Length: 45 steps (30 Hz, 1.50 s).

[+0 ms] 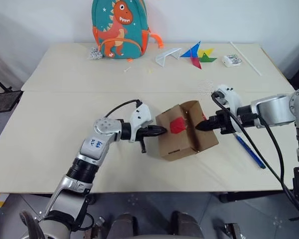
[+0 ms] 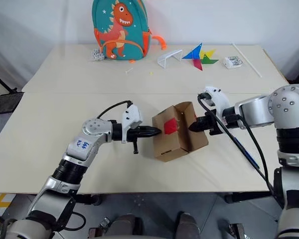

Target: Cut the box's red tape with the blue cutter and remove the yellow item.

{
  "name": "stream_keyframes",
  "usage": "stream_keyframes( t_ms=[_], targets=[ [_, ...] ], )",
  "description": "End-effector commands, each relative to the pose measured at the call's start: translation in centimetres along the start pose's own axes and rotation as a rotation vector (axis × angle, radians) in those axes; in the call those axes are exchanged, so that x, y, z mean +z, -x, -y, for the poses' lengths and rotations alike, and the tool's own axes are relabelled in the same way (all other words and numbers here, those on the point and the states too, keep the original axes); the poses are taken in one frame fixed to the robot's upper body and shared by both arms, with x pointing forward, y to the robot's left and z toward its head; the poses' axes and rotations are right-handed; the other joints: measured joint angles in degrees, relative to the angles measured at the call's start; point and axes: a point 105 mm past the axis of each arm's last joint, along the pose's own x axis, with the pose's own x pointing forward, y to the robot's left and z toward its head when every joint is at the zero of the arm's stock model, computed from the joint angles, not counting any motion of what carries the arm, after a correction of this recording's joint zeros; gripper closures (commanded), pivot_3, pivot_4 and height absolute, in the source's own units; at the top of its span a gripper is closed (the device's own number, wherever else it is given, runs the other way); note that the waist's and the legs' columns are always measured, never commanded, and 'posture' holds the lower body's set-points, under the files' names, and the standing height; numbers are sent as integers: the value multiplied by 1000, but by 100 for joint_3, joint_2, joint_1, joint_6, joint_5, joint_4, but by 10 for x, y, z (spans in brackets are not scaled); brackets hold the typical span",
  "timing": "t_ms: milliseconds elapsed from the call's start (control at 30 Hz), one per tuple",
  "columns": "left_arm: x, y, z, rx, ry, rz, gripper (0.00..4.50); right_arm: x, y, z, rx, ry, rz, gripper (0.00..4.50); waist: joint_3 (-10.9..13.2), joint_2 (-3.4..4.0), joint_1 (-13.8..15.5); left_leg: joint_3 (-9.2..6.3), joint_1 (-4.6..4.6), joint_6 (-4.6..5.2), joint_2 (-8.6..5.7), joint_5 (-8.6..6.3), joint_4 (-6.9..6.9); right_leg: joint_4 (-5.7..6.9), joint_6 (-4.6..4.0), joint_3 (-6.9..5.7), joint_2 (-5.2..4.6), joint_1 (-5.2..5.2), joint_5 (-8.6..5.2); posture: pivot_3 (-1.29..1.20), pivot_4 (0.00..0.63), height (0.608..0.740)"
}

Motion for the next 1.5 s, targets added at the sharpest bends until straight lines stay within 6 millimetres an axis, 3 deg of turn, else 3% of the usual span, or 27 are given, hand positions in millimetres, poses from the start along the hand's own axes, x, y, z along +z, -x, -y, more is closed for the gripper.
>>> stream_keyframes(
  t_ms=[33,300,833,1300,1400,1500],
  targets=[
    [-28,-11,15,-44,89,-65,4500,16,12,-21,35,96,46,4428,0,0,6,0,0,0,0,0,1,0,0,0,0,0,0,0,150,740],
    [-37,-13,11,-11,99,-68,4500,16,20,-26,-15,153,27,4428,0,-1,30,-1,-4,3,-1,-2,4,-2,0,-2,-3,0,0,0,150,740],
    [-24,-13,-1,27,80,-22,4500,7,10,-18,-58,103,39,4428,1,-4,-6,-2,-27,3,0,-2,2,-4,1,-13,-3,-20,1,0,150,740],
    [-30,25,-11,58,71,-92,4500,15,11,-15,-130,141,64,4428,0,-4,-38,1,-35,2,3,-1,-5,-3,1,-15,-3,-36,1,0,150,740],
    [-20,39,-21,77,56,-77,4500,17,12,-14,-147,147,71,4428,1,-4,-36,1,-44,1,3,-1,-5,-4,1,-19,-3,-44,1,0,150,740],
    [13,56,-25,36,50,0,4500,19,12,-13,-160,150,80,4428,4,-8,-34,-3,-61,1,4,-1,-1,-4,1,-25,-2,-54,1,0,150,740]
  ],
)
